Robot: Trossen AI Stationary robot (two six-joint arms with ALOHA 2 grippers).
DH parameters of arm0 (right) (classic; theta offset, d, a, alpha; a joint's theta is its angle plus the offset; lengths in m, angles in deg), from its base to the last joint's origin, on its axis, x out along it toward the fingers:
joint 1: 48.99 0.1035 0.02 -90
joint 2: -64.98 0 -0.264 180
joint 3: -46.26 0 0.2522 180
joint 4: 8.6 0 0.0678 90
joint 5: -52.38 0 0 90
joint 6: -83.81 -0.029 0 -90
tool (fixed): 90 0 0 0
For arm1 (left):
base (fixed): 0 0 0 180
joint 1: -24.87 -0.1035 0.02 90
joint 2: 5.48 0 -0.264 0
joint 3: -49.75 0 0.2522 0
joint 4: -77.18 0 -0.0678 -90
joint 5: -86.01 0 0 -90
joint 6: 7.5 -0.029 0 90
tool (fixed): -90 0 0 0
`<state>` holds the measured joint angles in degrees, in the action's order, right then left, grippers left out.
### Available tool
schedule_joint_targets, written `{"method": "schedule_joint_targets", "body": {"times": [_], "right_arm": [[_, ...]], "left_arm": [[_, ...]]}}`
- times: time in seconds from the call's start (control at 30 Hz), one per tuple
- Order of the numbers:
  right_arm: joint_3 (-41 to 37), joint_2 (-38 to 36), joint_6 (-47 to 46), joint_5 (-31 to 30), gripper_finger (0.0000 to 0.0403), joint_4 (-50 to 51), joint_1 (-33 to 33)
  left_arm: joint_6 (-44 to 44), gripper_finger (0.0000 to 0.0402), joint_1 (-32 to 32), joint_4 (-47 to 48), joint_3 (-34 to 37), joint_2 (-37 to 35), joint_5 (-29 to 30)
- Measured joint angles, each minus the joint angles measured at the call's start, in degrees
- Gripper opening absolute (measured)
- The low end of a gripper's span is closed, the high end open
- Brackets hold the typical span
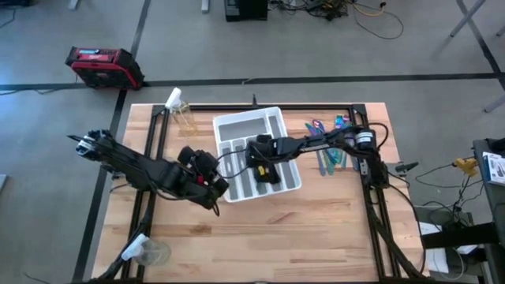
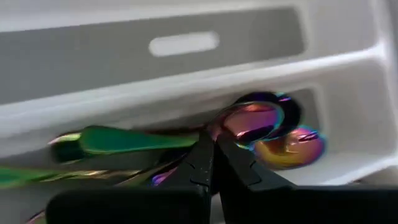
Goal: Sort silverware
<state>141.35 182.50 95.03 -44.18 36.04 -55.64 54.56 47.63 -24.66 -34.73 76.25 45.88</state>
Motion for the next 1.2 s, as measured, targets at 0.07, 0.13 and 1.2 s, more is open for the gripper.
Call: {"method": "schedule_joint_targets", "body": {"times": [0.07,0.13,1.2], "right_arm": [[-0.34,-1.85,-1.09,1.66,0.0,3.19,1.29],[-0.62,-3.84,-1.45,3.28,0.0,3.95,2.37],[-2.77,-3.83,-2.31,-10.2,0.0,9.71,4.99]], "left_arm": [[1.22,0.0025,0.0,-0.87,1.36,-0.04,-0.02],[2.37,0.0025,-0.32,-2.09,2.55,-0.04,0.04],[-9.37,0.0025,-1.91,-62.15,21.9,19.06,-11.66]]}}
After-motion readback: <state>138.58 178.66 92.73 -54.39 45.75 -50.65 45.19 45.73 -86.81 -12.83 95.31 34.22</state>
